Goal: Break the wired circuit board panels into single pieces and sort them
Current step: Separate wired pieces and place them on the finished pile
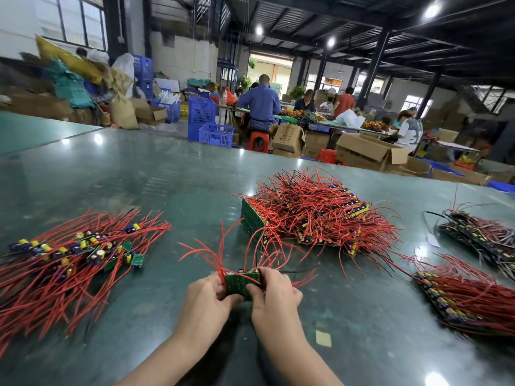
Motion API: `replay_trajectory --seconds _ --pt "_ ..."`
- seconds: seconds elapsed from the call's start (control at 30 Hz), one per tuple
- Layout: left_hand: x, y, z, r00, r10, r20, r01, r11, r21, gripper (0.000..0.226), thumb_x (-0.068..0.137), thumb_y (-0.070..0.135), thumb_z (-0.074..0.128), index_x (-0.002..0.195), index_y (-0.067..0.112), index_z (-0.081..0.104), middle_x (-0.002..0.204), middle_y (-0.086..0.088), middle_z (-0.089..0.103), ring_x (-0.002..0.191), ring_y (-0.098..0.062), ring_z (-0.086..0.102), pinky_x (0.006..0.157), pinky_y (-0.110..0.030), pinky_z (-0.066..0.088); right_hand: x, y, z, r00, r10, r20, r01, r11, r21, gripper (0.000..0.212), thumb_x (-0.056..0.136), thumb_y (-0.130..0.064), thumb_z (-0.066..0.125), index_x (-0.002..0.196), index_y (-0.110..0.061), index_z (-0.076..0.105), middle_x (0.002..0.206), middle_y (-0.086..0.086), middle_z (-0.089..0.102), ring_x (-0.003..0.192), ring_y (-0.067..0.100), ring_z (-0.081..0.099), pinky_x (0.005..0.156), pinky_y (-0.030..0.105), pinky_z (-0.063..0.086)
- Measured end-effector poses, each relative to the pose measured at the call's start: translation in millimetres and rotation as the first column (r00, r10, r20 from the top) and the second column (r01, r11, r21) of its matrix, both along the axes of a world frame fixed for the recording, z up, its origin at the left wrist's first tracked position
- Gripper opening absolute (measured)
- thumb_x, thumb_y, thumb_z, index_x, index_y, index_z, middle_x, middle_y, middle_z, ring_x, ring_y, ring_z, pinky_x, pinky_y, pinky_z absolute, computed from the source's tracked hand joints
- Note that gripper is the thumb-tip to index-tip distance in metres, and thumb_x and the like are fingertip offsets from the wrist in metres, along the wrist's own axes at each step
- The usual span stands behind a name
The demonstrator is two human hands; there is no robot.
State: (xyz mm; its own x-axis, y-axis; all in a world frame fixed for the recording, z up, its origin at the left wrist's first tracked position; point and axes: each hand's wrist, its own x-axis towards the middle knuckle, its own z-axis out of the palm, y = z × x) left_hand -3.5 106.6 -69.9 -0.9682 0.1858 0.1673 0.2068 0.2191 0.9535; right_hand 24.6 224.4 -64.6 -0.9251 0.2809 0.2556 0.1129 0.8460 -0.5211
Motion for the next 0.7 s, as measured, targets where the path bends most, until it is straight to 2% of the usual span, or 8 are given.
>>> replay_trajectory --seconds 0.23,0.37,0.43,0.47,0.53,0.6,0.67,0.7 --pt "1 3 -3 0.997 0.038 -0.063 -0.041 0.998 -0.04 0.026 0.069 -0.008 0.075 0.086 0.011 0.072 0.074 0.006 0.074 0.073 -0.003 0.07 0.073 -0.027 0.056 -1 -3 -6 0.998 -0.058 0.015 0.057 0.996 0.073 0.036 0.101 -0.03 0.036 0.137 -0.028 0.033 0.136 -0.015 0.039 0.127 0.009 0.031 0.095 0.025 0.015" --pt "3 5 -3 0.993 0.056 -0.1 -0.062 0.996 -0.063 0.023 0.069 -0.005 0.077 0.085 0.011 0.073 0.071 0.007 0.073 0.067 0.006 0.066 0.069 -0.022 0.053 0 -7 -8 0.996 -0.09 -0.01 0.09 0.993 0.08 0.036 0.1 -0.028 0.036 0.136 -0.027 0.033 0.135 -0.014 0.04 0.126 0.011 0.032 0.091 0.027 0.015" --pt "4 6 -4 0.988 0.081 -0.128 -0.092 0.992 -0.082 0.017 0.071 0.002 0.079 0.083 0.012 0.073 0.065 0.005 0.072 0.058 0.006 0.061 0.06 -0.018 0.05 0 -10 -7 0.992 -0.11 -0.067 0.114 0.992 0.061 0.032 0.099 -0.03 0.04 0.13 -0.027 0.04 0.13 -0.011 0.044 0.121 0.013 0.035 0.088 0.029 0.016" --pt "6 7 -5 0.985 0.1 -0.141 -0.113 0.99 -0.081 0.015 0.071 0.005 0.08 0.081 0.011 0.072 0.063 0.003 0.071 0.055 0.004 0.059 0.057 -0.019 0.049 0 -10 -6 0.989 -0.12 -0.084 0.126 0.99 0.059 0.03 0.098 -0.031 0.041 0.127 -0.027 0.042 0.127 -0.011 0.045 0.119 0.014 0.036 0.088 0.029 0.017" --pt "5 9 -5 0.985 0.114 -0.127 -0.122 0.991 -0.059 0.016 0.071 0.003 0.08 0.081 0.011 0.072 0.065 0.0 0.071 0.061 -0.01 0.066 0.064 -0.03 0.053 -3 -8 -4 0.991 -0.12 -0.059 0.124 0.989 0.079 0.03 0.098 -0.032 0.04 0.127 -0.029 0.041 0.127 -0.012 0.043 0.12 0.012 0.035 0.091 0.028 0.017" --pt "2 8 -4 0.989 0.104 -0.108 -0.111 0.992 -0.062 0.02 0.069 0.002 0.08 0.082 0.015 0.072 0.067 0.0 0.072 0.069 -0.019 0.069 0.068 -0.037 0.054 -7 -4 -3 0.994 -0.107 -0.03 0.107 0.994 -0.006 0.028 0.098 -0.029 0.044 0.126 -0.028 0.043 0.126 -0.013 0.047 0.12 0.011 0.037 0.091 0.026 0.018" --pt "-4 4 -5 0.99 0.105 -0.092 -0.112 0.991 -0.072 0.028 0.069 0.004 0.081 0.084 0.023 0.068 0.066 0.003 0.071 0.069 -0.017 0.068 0.069 -0.032 0.053 -6 3 2 0.988 -0.136 -0.078 0.119 0.974 -0.194 0.024 0.094 -0.022 0.053 0.117 -0.027 0.052 0.114 -0.012 0.056 0.114 0.011 0.047 0.091 0.026 0.022" --pt "-8 1 -6 0.99 0.113 -0.08 -0.12 0.989 -0.083 0.034 0.069 0.006 0.081 0.093 0.025 0.066 0.07 0.004 0.071 0.073 -0.017 0.068 0.072 -0.029 0.051 -6 8 5 0.98 -0.158 -0.123 0.118 0.953 -0.278 0.021 0.092 -0.019 0.058 0.111 -0.026 0.055 0.105 -0.012 0.06 0.107 0.011 0.052 0.092 0.027 0.027"
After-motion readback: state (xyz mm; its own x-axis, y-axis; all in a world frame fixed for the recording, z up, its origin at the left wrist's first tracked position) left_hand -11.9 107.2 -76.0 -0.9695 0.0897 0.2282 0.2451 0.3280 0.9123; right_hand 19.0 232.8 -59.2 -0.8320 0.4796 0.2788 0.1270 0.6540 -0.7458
